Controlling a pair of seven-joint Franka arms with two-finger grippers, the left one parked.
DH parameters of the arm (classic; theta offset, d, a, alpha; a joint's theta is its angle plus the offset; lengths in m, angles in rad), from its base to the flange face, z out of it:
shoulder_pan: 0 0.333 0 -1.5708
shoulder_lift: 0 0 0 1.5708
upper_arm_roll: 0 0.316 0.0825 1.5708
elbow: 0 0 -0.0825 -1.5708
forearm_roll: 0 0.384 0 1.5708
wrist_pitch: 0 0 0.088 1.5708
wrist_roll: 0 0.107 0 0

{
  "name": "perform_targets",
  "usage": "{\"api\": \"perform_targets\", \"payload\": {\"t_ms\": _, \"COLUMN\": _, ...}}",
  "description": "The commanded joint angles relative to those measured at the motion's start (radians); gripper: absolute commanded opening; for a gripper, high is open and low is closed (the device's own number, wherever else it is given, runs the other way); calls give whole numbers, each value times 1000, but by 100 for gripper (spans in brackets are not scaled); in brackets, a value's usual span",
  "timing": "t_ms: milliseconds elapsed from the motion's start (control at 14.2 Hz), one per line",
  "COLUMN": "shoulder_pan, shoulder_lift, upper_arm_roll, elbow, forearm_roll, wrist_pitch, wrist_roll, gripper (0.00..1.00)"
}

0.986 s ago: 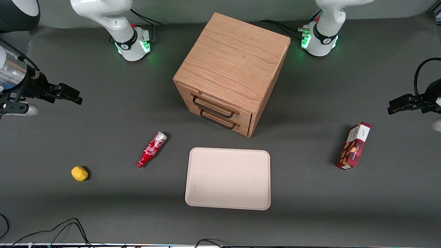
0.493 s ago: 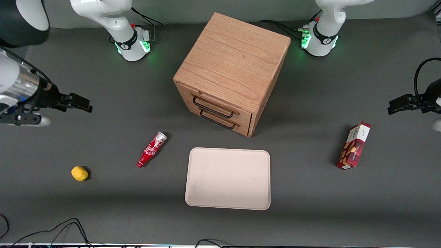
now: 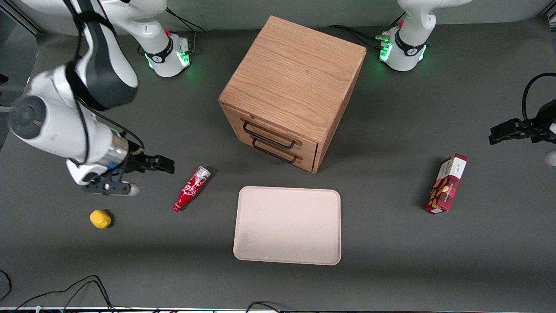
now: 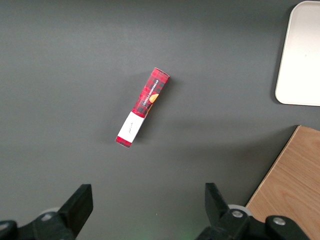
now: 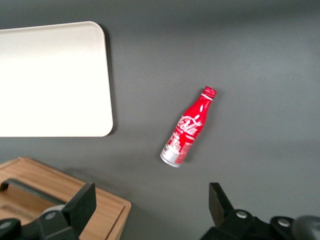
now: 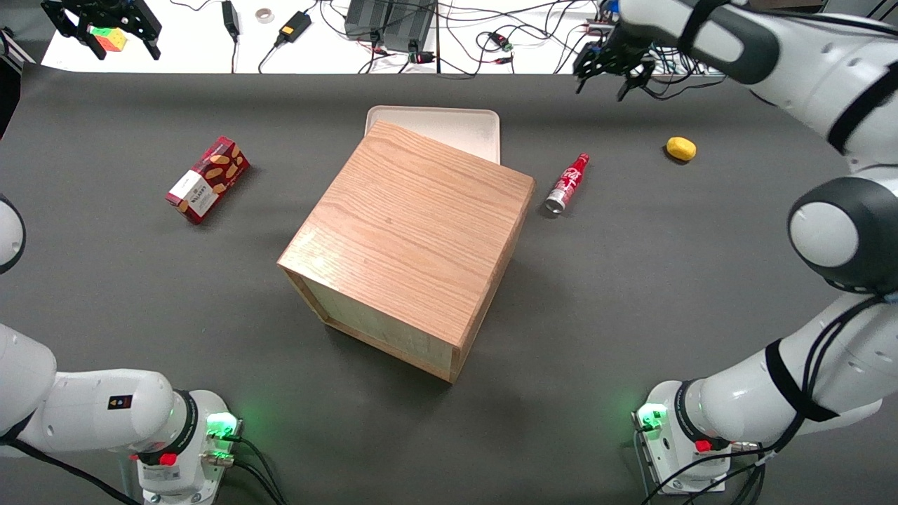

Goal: Place coke bottle on tray
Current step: 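Lower the open right gripper over the bottle's body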

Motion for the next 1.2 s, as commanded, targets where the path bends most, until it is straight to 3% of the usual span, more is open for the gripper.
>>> {"api": "perform_targets", "payload": {"t_ms": 0, "shoulder_pan": 4, "shoulder_lift": 76, "upper_arm_roll": 0, "elbow": 34, "forearm_roll": -19, "wrist_pitch": 48, "wrist_roll": 87, "gripper": 100}}
{"api": "perform_targets", "payload": {"t_ms": 352, "shoulder_pan": 4, "shoulder_lift": 87, "upper_arm_roll": 1, "elbow": -154, "forearm_roll": -111, "wrist_pitch": 305, "wrist_roll": 341, "gripper": 100}}
{"api": "perform_targets", "payload": {"t_ms": 915, "shoulder_pan": 5, "shoulder_lift": 123, "upper_arm_roll": 1, "elbow": -383, "forearm_roll": -147, "wrist_pitch": 595, "wrist_roll": 385, "gripper": 100}}
{"api": "perform_targets", "payload": {"t_ms": 1127, "shoulder_pan": 7, "shoulder_lift": 175, "upper_arm_roll": 1, "elbow": -394, "forearm_roll": -171, "wrist_pitch": 646, "wrist_roll": 489, "gripper": 100}}
